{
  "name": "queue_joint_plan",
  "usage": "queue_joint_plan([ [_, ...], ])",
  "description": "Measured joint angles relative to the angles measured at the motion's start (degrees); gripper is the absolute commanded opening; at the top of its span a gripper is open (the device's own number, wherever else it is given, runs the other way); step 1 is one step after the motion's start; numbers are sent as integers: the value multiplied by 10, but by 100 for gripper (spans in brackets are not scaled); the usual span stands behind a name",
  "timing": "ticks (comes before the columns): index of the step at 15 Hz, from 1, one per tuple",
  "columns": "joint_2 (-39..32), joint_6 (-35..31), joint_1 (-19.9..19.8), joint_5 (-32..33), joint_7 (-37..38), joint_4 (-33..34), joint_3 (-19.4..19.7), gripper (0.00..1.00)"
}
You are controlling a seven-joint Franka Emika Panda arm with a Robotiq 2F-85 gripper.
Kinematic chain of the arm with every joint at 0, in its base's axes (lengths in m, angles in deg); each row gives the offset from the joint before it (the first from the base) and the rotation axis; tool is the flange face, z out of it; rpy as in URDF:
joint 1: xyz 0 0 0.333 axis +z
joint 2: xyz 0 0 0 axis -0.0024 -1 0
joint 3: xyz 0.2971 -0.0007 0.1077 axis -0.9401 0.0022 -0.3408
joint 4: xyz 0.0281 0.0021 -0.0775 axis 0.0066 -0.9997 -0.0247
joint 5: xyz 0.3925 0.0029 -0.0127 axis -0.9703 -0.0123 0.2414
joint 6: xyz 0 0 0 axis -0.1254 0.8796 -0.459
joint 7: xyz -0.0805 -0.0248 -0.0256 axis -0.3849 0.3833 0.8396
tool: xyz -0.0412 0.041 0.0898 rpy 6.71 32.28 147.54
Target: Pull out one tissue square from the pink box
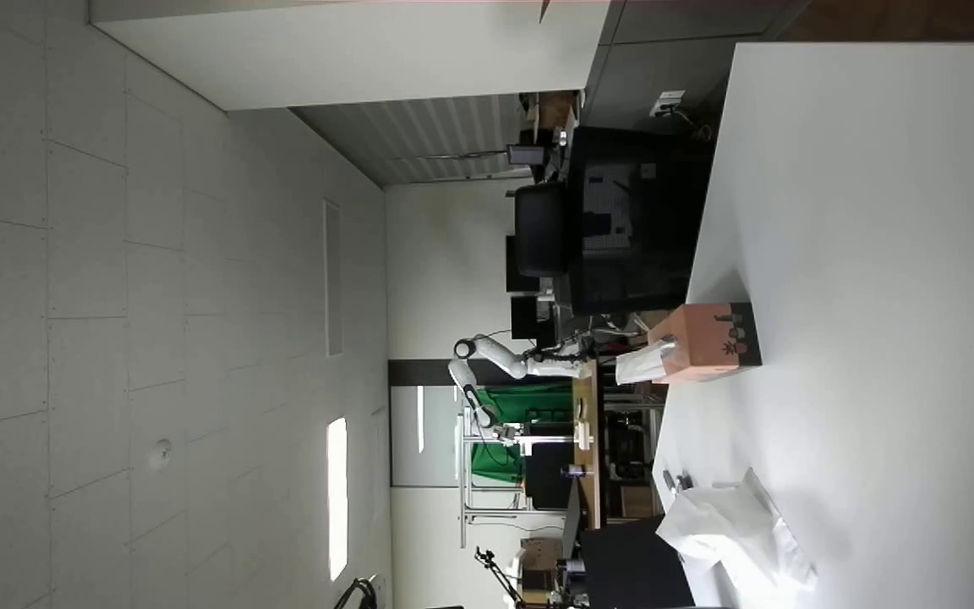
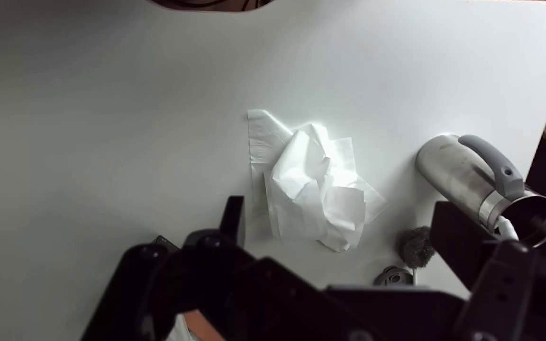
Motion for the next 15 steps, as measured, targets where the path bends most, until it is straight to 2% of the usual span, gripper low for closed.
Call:
queue_joint_plan([
  [3, 0, -3, 0, 1, -3, 0, 1, 100],
  [6, -11, -53, -9, 30, -37, -9, 14, 100],
  [10, -73, -197, -50, 82, -113, -23, 67, 100],
  [15, -222, -380, -82, 102, -210, -2, 138, 100],
])
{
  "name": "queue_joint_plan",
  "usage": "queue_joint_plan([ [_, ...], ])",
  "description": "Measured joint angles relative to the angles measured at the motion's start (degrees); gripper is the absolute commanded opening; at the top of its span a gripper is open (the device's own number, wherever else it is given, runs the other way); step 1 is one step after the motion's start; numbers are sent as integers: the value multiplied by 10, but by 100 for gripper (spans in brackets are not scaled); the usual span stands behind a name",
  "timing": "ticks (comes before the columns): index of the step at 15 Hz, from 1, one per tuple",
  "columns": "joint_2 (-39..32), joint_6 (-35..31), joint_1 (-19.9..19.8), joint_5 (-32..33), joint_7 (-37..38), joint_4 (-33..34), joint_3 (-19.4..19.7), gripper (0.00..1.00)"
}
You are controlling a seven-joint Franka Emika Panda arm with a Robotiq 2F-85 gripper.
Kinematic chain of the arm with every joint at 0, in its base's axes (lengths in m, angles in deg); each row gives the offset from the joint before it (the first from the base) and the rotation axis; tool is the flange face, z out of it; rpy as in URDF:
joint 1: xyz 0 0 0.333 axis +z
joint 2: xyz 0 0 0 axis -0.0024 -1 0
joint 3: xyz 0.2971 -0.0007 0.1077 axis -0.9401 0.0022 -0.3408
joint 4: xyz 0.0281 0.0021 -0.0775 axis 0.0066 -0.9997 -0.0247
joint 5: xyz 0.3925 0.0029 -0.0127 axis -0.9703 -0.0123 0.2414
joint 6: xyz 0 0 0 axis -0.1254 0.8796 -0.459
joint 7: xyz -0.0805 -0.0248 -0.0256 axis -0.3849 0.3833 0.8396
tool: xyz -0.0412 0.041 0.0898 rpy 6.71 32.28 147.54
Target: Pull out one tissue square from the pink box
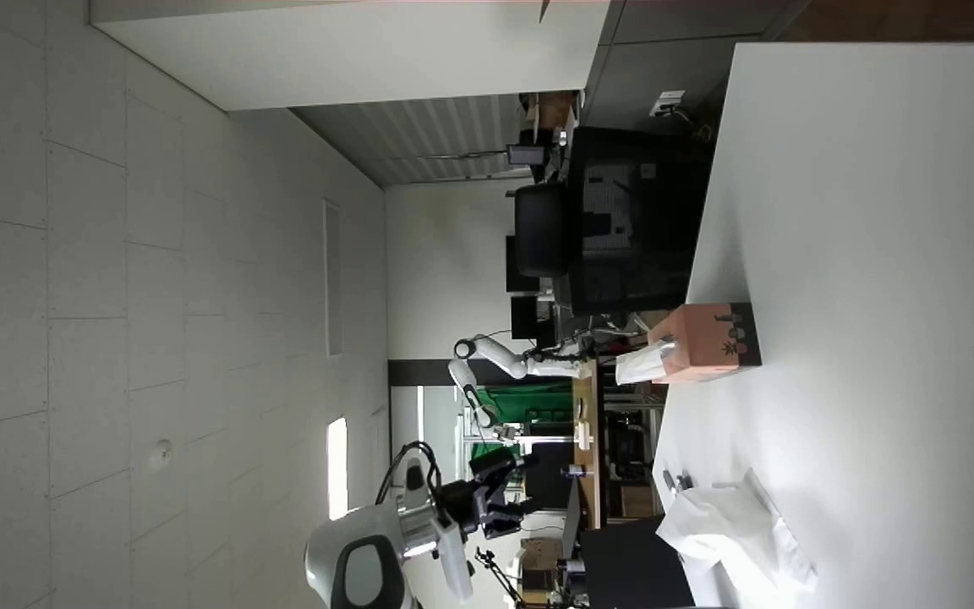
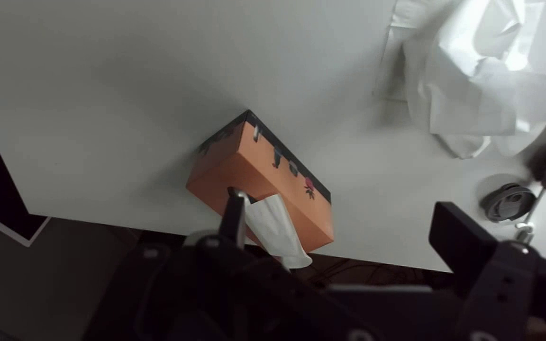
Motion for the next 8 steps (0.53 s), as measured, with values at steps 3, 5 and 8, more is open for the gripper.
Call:
queue_joint_plan([
  [3, -101, -59, -10, 1, -16, 44, 18, 100],
  [5, -150, -70, -19, 3, -16, 75, 19, 100],
  [8, -168, -73, -21, 4, -15, 90, 19, 100],
])
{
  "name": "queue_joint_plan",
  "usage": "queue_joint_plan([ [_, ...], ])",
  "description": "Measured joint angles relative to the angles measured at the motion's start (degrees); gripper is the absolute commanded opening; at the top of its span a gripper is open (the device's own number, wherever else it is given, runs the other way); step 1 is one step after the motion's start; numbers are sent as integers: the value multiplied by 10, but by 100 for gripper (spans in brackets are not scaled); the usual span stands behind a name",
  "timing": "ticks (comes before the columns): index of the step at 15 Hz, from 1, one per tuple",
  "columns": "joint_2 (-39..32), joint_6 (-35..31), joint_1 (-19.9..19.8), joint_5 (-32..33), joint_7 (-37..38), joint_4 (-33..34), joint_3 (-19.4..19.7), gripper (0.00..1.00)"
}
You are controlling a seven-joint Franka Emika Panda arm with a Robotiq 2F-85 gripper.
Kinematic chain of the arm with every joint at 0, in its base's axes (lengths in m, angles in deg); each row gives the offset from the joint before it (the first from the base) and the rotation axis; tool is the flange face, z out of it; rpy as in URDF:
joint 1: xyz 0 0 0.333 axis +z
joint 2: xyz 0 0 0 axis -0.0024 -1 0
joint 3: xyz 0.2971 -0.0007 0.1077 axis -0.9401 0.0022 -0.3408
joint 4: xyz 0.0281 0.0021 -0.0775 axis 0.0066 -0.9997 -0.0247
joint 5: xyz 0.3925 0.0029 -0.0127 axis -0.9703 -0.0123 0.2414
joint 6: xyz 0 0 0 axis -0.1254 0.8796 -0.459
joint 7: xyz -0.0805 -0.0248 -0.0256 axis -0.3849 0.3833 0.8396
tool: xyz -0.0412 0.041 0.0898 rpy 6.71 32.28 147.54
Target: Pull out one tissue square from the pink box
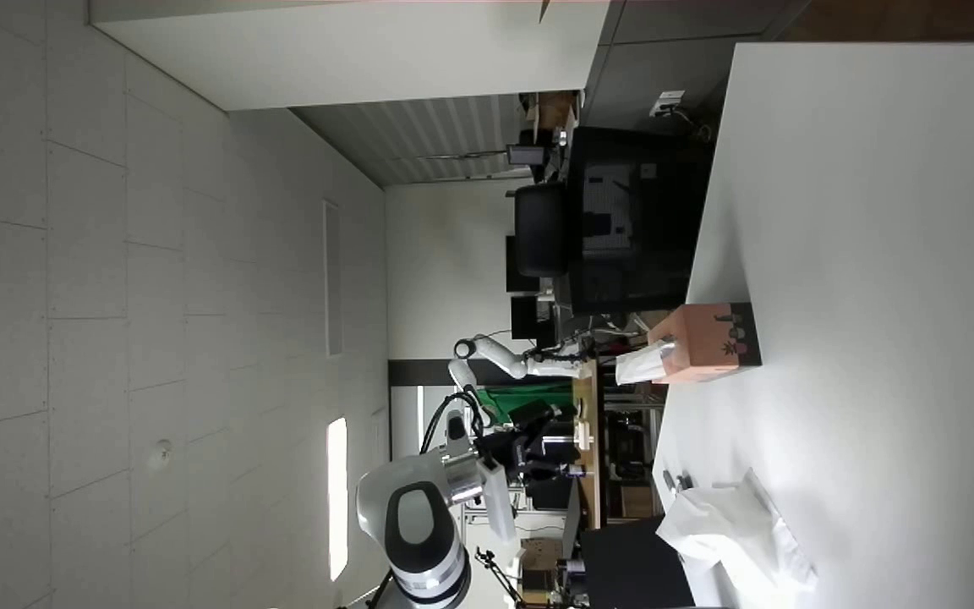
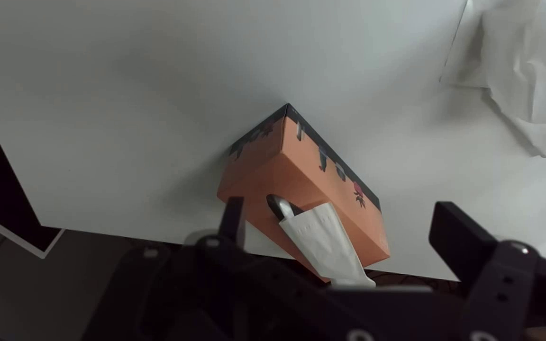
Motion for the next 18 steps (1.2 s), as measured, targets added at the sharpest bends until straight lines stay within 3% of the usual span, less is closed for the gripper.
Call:
queue_joint_plan([
  [15, 2, 0, 0, 4, 1, 0, 0, 100],
  [18, -10, -17, -2, 39, 15, 6, 5, 100],
])
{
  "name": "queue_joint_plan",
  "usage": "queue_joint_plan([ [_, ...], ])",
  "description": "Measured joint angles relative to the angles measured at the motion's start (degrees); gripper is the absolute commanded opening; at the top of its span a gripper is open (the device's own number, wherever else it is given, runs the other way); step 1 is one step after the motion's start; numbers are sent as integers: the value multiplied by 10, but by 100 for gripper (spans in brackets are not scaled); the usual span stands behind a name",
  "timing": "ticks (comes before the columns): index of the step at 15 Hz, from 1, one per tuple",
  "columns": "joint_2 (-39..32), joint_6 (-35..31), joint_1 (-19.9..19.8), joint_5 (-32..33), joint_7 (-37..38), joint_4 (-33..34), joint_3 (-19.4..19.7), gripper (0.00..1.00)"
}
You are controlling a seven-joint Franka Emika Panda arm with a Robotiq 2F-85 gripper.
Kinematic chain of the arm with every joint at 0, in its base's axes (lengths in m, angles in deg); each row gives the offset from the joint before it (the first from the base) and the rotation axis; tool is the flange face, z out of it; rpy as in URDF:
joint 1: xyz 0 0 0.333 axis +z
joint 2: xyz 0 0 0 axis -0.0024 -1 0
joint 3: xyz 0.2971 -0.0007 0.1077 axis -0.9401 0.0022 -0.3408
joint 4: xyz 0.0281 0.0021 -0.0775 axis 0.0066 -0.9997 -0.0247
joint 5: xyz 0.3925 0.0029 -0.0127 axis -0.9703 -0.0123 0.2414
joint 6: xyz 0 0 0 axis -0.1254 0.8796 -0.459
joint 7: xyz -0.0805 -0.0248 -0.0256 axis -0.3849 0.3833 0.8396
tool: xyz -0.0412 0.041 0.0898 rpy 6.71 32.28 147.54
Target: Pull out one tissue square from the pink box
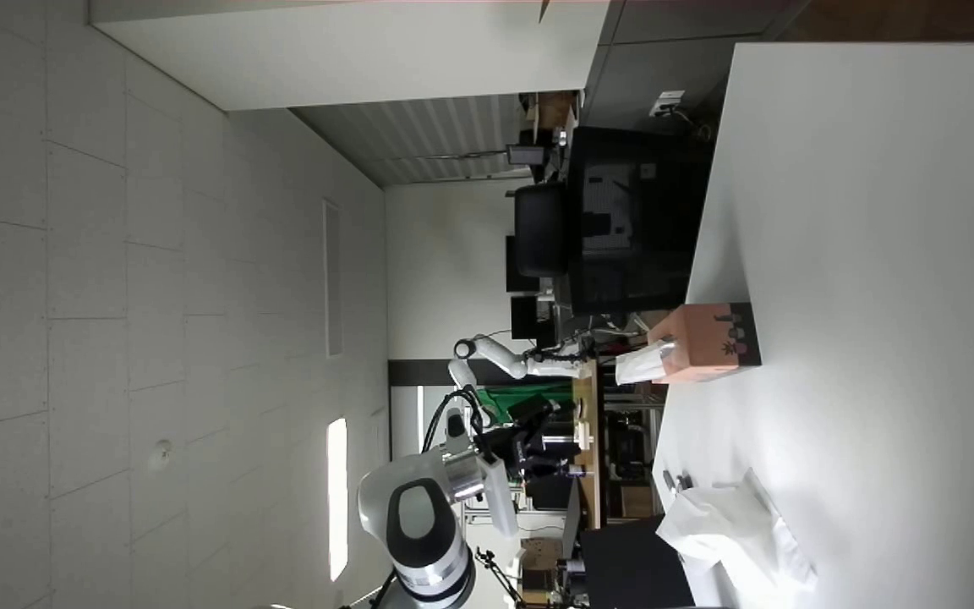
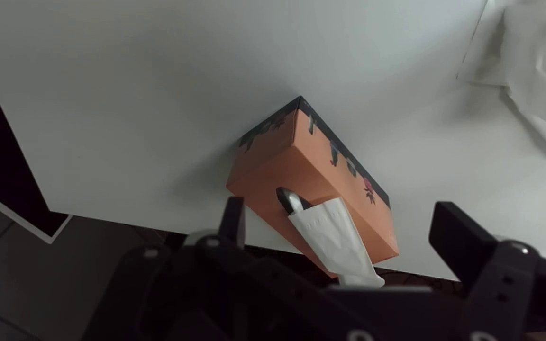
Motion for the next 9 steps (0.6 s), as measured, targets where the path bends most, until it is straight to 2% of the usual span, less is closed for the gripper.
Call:
queue_joint_plan([
  [3, -49, -30, 1, 80, 59, 39, 24, 100],
  [5, -99, -67, 1, 78, 54, 80, 24, 100],
  [7, -159, -112, -6, 55, 26, 128, 1, 100],
  [9, -222, -137, -31, 35, -3, 183, -46, 100],
])
